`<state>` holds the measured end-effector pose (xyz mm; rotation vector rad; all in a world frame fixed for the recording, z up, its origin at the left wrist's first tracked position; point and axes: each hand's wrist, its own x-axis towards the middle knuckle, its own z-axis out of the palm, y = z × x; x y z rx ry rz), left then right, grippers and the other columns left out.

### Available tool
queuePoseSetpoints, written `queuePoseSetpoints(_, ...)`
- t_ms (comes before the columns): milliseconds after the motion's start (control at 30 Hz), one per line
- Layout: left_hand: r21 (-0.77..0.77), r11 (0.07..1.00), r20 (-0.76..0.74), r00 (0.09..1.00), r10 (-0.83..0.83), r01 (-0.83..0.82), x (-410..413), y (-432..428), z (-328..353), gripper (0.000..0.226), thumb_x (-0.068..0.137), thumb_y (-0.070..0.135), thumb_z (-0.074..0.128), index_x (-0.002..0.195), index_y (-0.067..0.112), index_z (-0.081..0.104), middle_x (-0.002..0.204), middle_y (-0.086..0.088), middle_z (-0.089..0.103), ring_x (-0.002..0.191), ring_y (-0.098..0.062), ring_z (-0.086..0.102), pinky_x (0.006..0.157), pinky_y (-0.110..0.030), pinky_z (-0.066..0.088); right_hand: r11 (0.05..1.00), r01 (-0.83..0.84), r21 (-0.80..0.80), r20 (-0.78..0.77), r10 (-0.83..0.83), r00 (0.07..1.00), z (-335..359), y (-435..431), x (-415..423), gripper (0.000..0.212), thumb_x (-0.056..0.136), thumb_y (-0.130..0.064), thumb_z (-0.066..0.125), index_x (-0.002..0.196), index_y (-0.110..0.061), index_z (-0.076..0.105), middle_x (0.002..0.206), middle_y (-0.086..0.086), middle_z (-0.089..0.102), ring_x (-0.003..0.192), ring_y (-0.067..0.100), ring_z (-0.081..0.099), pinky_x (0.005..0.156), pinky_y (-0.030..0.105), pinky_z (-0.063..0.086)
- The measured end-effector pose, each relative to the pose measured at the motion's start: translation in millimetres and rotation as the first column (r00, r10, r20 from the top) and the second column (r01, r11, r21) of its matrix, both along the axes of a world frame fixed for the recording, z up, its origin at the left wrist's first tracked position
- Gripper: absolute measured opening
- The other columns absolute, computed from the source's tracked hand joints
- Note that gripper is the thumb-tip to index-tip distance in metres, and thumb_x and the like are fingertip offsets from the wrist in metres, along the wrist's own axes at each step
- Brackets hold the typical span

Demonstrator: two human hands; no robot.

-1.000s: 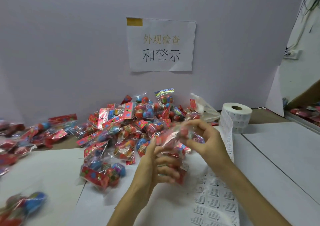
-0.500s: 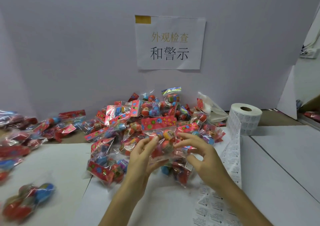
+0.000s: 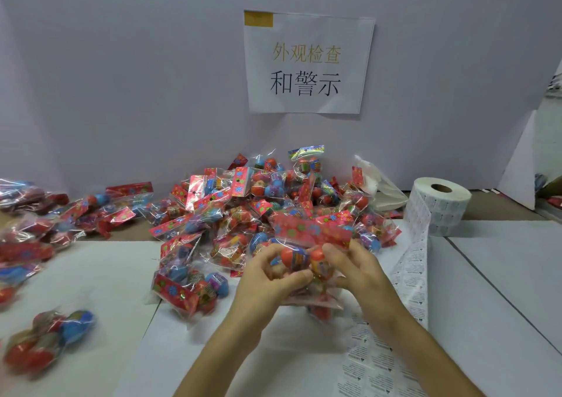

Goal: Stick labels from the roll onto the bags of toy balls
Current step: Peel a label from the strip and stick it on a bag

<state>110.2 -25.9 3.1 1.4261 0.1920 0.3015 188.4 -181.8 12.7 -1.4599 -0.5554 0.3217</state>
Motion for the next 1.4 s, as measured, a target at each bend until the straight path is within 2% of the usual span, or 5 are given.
queuePoseSetpoints(633, 0.048, 0.999, -0.014, 1.0, -0.002, 0.002, -0.4, -8.8, -0.3, 0.017, 0.086, 0.043, 0.078, 0.097, 0.03, 0.075, 0.102, -0.004, 0.077, 0.1, -0.025, 0.075, 0.08, -0.049, 0.063, 0.976, 0.163, -0.144, 0.154, -0.14, 0.978, -5.0, -6.0, 10.7, 0.013, 0.09, -0.029, 0.076, 0.083, -0.018, 0.077, 0.075, 0.003, 0.074, 0.071, 0.016, 0.071, 0.073, 0.036, 0.06)
queuePoseSetpoints(833, 0.133, 0.98, -0.062, 0.985, 0.158, -0.149, 4.2, -1.6, -6.4, 0.021, 0.093, 0.018, 0.072, 0.072, 0.02, 0.075, 0.076, 0.0, 0.076, 0.077, -0.019, 0.074, 0.062, -0.026, 0.059, 0.945, 0.215, -0.246, 0.299, -0.137, 0.944, -5.3, -1.9, 6.6, 0.024, 0.087, -0.03, 0.079, 0.088, -0.006, 0.076, 0.079, 0.01, 0.074, 0.079, 0.026, 0.07, 0.074, 0.037, 0.059)
queuePoseSetpoints(1000, 0.025, 0.988, -0.035, 0.987, 0.154, -0.154, 3.1, 2.5, -5.8, 0.01, 0.093, 0.013, 0.071, 0.096, 0.009, 0.079, 0.087, -0.011, 0.079, 0.079, -0.021, 0.076, 0.062, -0.027, 0.058, 0.965, 0.177, -0.194, 0.283, -0.118, 0.952, -1.2, 1.7, 0.8, 0.02, 0.094, -0.034, 0.071, 0.079, -0.022, 0.073, 0.067, -0.007, 0.068, 0.066, 0.009, 0.064, 0.067, 0.029, 0.053)
queuePoseSetpoints(1267, 0.028, 0.981, 0.061, 0.98, 0.188, -0.19, 3.3, 3.4, -10.0, 0.008, 0.095, 0.018, 0.071, 0.092, 0.017, 0.079, 0.085, -0.004, 0.08, 0.075, -0.015, 0.076, 0.061, -0.023, 0.057, 0.945, 0.193, -0.262, 0.33, -0.1, 0.939, 4.7, -1.3, 1.9, 0.004, 0.091, -0.029, 0.074, 0.088, -0.026, 0.074, 0.082, -0.009, 0.073, 0.081, 0.007, 0.068, 0.079, 0.026, 0.055)
queuePoseSetpoints(1400, 0.263, 0.884, 0.079, 0.922, 0.379, -0.386, 5.7, 8.6, -16.6, 0.013, 0.096, 0.03, 0.071, 0.09, 0.018, 0.075, 0.074, 0.007, 0.077, 0.068, -0.005, 0.073, 0.055, -0.016, 0.051, 0.819, 0.537, -0.202, 0.575, -0.345, 0.742, 14.7, -18.7, 14.4, 0.017, 0.087, -0.014, 0.076, 0.102, -0.021, 0.073, 0.107, -0.002, 0.068, 0.1, 0.014, 0.063, 0.084, 0.017, 0.046)
